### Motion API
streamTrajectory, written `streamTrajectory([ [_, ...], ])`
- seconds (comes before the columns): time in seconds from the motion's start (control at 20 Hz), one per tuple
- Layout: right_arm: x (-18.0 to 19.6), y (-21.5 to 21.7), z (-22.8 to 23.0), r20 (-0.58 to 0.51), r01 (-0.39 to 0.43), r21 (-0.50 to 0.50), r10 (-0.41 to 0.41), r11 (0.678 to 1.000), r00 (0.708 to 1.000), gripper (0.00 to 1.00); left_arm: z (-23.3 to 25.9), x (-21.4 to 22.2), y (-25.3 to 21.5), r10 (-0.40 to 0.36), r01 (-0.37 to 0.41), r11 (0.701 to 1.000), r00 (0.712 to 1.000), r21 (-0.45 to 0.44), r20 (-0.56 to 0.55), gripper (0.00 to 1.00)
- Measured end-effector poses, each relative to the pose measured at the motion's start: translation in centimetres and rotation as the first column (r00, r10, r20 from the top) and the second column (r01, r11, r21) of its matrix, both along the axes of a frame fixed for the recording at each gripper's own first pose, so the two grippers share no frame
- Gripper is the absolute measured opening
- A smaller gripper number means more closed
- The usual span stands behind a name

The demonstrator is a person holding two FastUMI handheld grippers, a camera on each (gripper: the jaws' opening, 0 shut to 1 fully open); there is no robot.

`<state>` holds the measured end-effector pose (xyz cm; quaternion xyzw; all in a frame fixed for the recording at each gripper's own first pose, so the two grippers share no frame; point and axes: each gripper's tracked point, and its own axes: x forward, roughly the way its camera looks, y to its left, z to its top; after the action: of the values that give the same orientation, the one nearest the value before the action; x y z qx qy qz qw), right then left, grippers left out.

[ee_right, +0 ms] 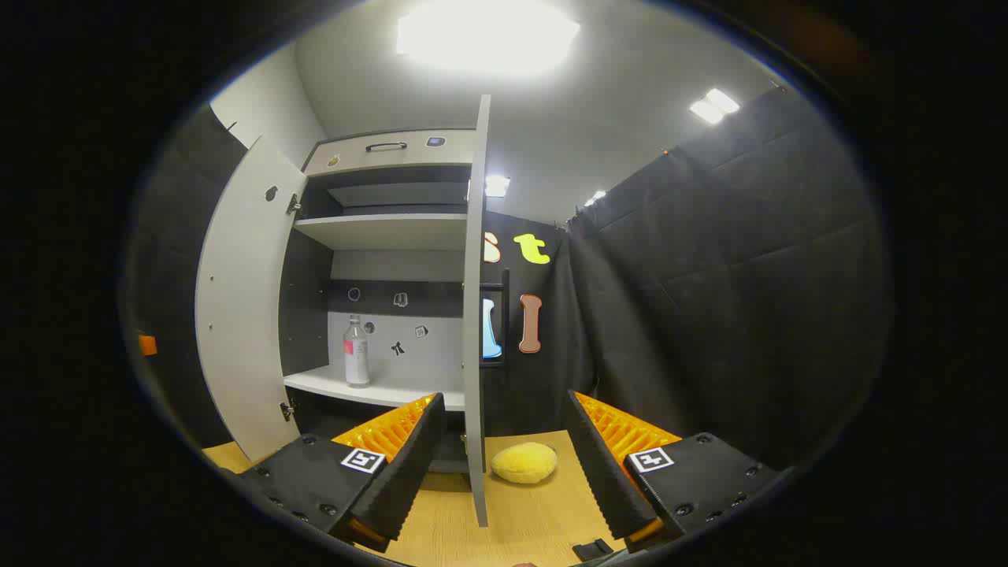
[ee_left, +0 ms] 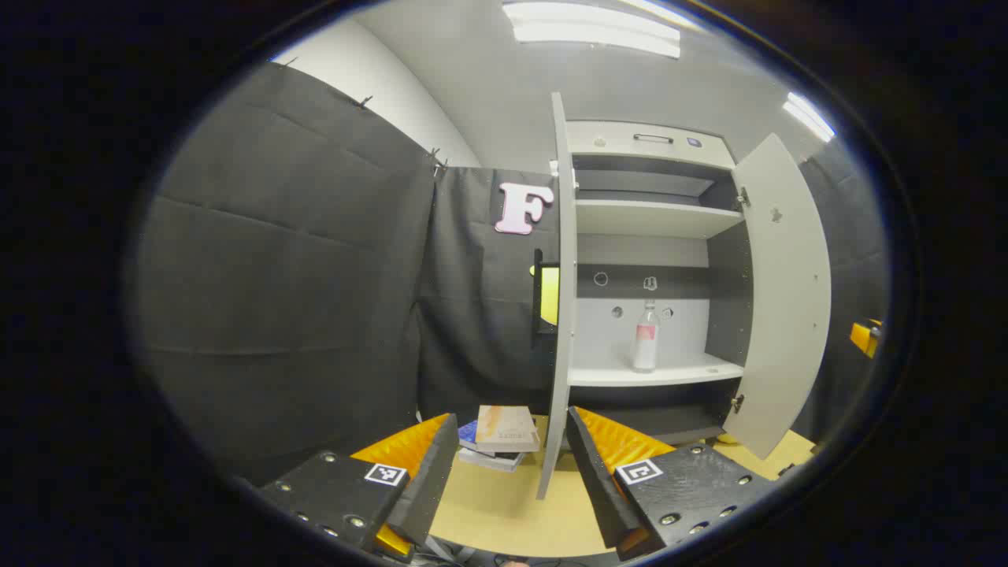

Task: Grasp the bottle in the cabinet with the left hand and place it on the coaster, then close the right door with the right hand and the left door with the left hand.

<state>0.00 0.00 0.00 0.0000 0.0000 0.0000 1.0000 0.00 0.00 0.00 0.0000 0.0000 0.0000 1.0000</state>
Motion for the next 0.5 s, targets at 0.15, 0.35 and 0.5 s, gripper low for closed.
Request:
streamTrajectory([
  [0.15, 0.32, 0.1, -0.09, 0.0, 0.002, -0.001, -0.002, 1.0, 1.0, 0.96, -0.25, 0.25, 0.15, 0.003, -0.003, 1.0, 1.0, 0.003, 0.0, 0.87],
  [0.35, 0.53, 0.28, -0.39, -0.002, 0.002, 0.003, -0.002, 1.0, 1.0, 0.94, -0.39, 0.5, 0.03, -0.003, 0.003, 1.0, 1.0, -0.002, -0.006, 0.87],
  [0.5, 0.64, 0.15, -0.55, 0.0, 0.005, 0.007, -0.005, 1.0, 1.0, 0.94, -0.42, 0.73, -0.1, -0.011, 0.011, 1.0, 1.0, -0.006, -0.007, 0.87],
])
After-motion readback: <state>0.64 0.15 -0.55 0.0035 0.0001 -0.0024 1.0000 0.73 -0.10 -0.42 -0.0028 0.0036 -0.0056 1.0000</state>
